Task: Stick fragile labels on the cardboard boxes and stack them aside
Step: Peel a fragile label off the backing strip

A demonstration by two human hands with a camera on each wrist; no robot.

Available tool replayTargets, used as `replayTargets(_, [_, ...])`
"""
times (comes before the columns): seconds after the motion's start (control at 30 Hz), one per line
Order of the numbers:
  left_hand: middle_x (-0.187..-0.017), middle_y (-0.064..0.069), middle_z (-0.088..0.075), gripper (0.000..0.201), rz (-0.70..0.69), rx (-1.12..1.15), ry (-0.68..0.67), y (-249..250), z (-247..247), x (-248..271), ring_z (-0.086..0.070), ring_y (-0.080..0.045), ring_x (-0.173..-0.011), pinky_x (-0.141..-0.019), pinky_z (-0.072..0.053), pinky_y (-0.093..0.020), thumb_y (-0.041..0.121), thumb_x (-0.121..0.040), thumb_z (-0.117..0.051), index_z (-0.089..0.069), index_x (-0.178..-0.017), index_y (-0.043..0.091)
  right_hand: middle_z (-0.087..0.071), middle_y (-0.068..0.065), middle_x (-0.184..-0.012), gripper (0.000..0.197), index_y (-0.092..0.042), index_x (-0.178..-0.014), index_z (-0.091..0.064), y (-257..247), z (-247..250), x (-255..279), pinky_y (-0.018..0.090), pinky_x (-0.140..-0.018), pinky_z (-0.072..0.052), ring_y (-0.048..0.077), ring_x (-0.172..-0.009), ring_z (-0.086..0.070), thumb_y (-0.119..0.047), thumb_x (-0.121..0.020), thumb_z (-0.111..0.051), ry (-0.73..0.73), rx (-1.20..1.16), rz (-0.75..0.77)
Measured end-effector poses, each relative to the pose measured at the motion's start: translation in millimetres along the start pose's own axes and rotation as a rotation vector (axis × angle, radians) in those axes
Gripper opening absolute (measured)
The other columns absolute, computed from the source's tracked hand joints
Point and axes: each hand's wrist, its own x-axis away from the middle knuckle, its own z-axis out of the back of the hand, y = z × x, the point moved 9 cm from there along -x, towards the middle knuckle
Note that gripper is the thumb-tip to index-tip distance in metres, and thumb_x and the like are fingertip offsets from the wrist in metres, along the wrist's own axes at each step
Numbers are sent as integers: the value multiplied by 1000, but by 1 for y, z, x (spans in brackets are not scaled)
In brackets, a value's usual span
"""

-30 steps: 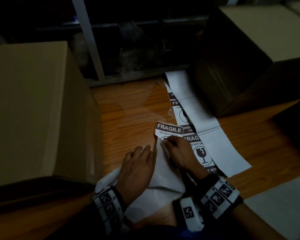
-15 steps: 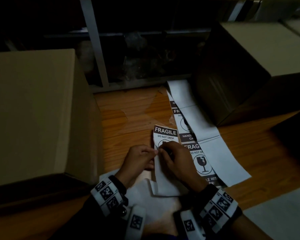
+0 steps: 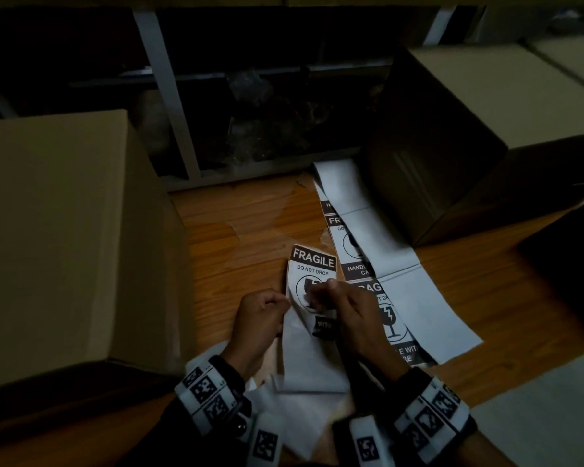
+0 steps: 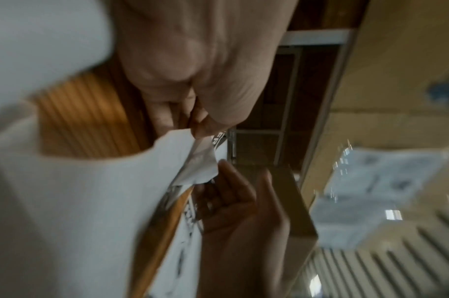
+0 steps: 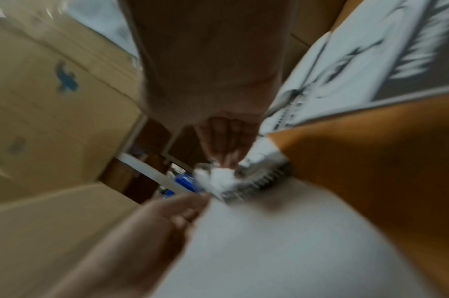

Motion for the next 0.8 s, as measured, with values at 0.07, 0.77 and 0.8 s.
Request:
replayTargets(0.07, [-77,-10,-73,22,-87,-73,-2,7,0,2,-68,-24,-76,-72,-54,-40,5,-92,-59,-72,-74,10,-70,-4,-69,48,-19,-76,-72,-13,0,-8,33,-65,-53,10,-68,-67,-60,-87,-48,17,149,84])
replayTargets(0.77, [-75,-20,-67,21,-100,121,-104,22,-15,8,-62,-24,-71,-67,-50,-35,4,-90,-62,-71,-72,9,-47,-10,-54,40,-26,-60,-44,-15,-8,-20,24,-55,-33,1,-53,-45,-19,-97,-57,48,340,69])
replayTargets(0.8, [-72,-16,-67,20,-86,145,-110,20,-15,9,-63,-21,-69,-64,-51,-30,3,-91,-61,-70,-73,7,-47,-10,-53,41,-26,-59,-44,-14,-7,-21,26,-55,-35,1,-52,-45,-19,-97,-57,55,318,58])
